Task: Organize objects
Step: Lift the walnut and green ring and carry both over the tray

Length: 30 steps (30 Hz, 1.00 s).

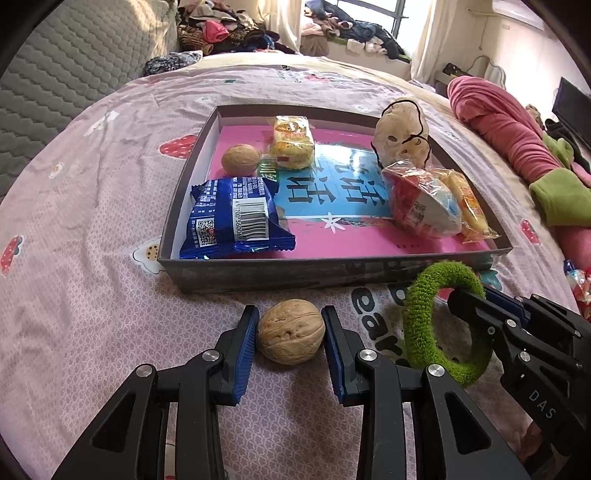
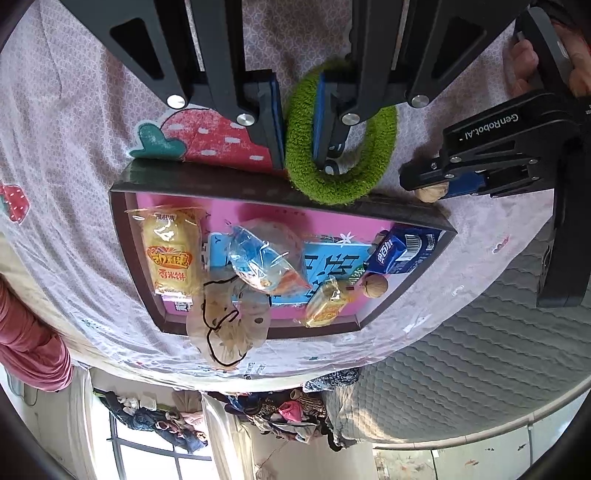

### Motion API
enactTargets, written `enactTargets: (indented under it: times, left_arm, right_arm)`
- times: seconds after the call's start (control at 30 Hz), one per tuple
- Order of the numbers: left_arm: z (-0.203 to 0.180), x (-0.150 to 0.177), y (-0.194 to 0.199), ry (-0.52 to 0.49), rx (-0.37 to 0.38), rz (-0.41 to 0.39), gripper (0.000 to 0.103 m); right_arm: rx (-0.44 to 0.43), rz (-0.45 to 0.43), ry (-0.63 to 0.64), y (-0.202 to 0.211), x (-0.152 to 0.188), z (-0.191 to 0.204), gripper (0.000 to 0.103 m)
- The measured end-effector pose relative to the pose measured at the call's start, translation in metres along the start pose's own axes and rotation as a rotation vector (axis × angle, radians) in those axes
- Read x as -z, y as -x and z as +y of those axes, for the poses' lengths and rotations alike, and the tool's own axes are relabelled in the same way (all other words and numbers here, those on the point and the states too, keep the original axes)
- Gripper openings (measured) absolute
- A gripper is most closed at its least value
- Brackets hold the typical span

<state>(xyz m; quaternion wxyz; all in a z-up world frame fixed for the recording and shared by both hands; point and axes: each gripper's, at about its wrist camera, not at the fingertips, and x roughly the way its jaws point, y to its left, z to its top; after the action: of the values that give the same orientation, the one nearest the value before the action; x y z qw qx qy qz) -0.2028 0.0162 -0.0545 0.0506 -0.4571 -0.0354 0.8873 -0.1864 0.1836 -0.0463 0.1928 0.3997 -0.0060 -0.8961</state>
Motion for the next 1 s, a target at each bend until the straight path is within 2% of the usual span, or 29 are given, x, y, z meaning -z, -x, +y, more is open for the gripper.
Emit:
enactTargets:
  times: [0.63, 1.0]
  left_arm:
    - [0.0, -0.009, 0.039, 0.005, 0.034, -0.079, 0.036]
    - [-0.004, -0.02, 0.065, 0.0, 0.024, -0.113, 0.036]
  right_arm:
    - [0.014, -0.049, -0.022, 0.03, -0.01, 0.006, 0.014]
    - [0.027, -0.093, -0.025, 0.059, -0.034, 0.002, 0.014]
